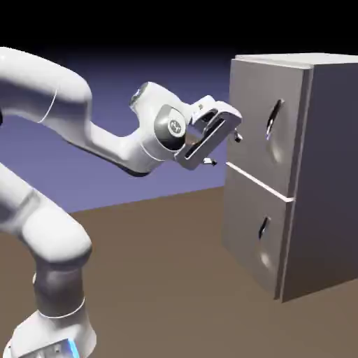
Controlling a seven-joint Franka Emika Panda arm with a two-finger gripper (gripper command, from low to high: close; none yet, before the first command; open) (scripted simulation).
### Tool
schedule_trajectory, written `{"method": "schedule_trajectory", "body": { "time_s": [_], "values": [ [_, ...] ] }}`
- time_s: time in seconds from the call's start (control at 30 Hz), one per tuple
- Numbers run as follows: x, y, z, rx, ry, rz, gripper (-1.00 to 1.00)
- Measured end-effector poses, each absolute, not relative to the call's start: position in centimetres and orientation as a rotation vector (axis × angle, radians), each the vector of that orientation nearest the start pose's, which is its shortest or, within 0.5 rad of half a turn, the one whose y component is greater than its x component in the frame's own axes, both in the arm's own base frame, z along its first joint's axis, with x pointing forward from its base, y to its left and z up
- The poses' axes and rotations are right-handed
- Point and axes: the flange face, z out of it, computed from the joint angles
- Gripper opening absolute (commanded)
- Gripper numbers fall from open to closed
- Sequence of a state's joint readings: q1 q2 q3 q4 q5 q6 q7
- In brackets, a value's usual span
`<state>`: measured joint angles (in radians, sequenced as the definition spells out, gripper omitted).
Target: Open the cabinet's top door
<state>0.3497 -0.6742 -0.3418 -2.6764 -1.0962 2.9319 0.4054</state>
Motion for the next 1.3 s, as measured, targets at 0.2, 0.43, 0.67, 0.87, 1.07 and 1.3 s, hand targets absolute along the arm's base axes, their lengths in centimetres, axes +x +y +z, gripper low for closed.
{"method": "schedule_trajectory", "body": {
  "time_s": [0.2,0.43,0.67,0.87,1.07,1.3],
  "values": [
    [37.4,4.6,52.3,-2.884,-1.262,-1.682,0.00],
    [37.3,3.8,52.5,-2.787,-1.803,-1.790,0.00],
    [37.5,2.6,52.5,-2.606,-2.357,-1.864,0.00],
    [38.1,1.2,52.1,-2.375,-2.839,-1.888,0.00],
    [39.0,-0.4,51.7,-2.057,-3.322,-1.862,0.00],
    [40.4,-2.3,50.9,-1.554,-3.870,-1.748,0.00]
  ]
}}
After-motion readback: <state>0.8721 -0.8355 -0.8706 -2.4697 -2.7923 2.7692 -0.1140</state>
